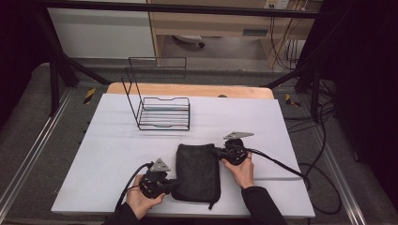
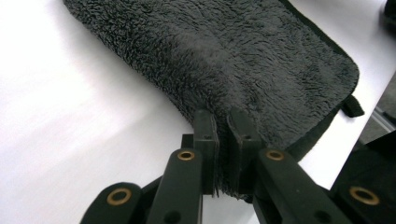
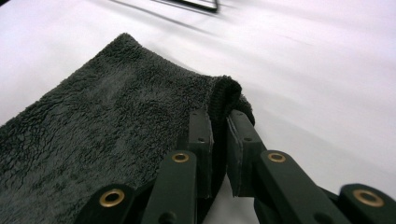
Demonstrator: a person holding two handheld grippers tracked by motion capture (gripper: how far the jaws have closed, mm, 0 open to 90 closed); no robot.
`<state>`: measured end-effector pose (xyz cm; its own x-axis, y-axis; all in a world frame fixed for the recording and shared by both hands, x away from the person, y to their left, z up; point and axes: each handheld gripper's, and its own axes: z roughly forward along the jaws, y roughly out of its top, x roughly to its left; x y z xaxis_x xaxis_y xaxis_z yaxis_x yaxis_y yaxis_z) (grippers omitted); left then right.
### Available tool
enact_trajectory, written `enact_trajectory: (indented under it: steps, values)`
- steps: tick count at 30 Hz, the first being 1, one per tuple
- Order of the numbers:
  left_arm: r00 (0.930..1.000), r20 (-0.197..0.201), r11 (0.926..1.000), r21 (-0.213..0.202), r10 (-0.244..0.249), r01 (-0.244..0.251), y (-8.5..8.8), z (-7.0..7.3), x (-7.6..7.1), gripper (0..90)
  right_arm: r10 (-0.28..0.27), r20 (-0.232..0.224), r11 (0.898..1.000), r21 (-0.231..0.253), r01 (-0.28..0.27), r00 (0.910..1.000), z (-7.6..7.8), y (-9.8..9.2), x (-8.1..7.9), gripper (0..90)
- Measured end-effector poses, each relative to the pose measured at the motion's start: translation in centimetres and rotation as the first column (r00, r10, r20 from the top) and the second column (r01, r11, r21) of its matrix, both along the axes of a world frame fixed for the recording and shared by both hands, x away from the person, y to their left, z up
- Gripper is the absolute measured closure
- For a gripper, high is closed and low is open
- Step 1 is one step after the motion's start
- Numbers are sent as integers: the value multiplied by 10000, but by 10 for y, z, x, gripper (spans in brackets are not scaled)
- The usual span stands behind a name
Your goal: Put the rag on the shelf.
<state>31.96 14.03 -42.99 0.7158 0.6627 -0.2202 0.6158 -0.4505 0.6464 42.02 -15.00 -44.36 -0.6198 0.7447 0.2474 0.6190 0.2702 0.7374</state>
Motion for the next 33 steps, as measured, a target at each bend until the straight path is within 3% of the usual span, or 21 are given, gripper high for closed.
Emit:
enact_trajectory:
  steps: [5, 8, 11, 12, 13, 14, 16, 18, 19, 21, 23, 26, 33]
  values:
    - [10000, 30, 9999, 65, 84, -84, 8, -4, -2, 827, 129, 77, 9998, -135, -128, 9999, -2, 12, -1, 816]
    - [9996, 256, 9993, 367, -71, 61, 4, -7, -2, 811, 151, 244, 9993, -353, -142, 9996, -6, 13, -2, 800]
    - [9991, 376, 9992, 349, -190, 177, 6, -3, -2, 763, 184, 587, 9989, -450, -157, 9981, -6, 12, -3, 743]
    - [9988, 453, 9993, 330, -188, 173, 7, -2, -1, 671, 179, 644, 9993, -354, -157, 9978, -5, 10, -3, 685]
    - [9984, 546, 9996, 236, -162, 150, 8, 0, 0, 614, 164, 650, 9997, -206, -151, 9978, -5, 9, -3, 646]
    - [9979, 637, 9998, 178, -126, 114, 10, 2, 1, 614, 164, 650, 9997, -206, -151, 9978, -5, 9, -3, 646]
    - [9945, 1045, 9999, 91, 58, -68, 17, 7, 7, 476, 221, 790, 9997, -96, -214, 9966, -1, 6, -4, 530]
    - [9940, 1091, 9998, 166, 99, -118, 18, 8, 10, 375, 271, 857, 9996, -10, -272, 9959, 1, 5, -6, 471]
    - [9936, 1124, 9997, 172, 125, -145, 20, 9, 12, 375, 271, 857, 9996, -10, -272, 9959, 1, 5, -6, 471]
    - [9930, 1172, 9995, 233, 167, -195, 22, 9, 18, 259, 252, 1013, 9996, 95, -263, 9945, 6, 2, -9, 374]
    - [9925, 1197, 9992, 302, 237, -275, 23, 9, 23, 223, 227, 1042, 9996, 113, -240, 9943, 8, 1, -10, 343]
    - [9933, 1140, 9982, 532, 201, -263, 22, 7, 32, 130, 200, 1037, 9996, 156, -217, 9944, 12, -1, -11, 209]
    - [9903, 1304, 9972, 518, 475, -546, 25, 16, 56, 106, 218, 821, 9998, 21, -220, 9964, 14, -3, -14, 111]
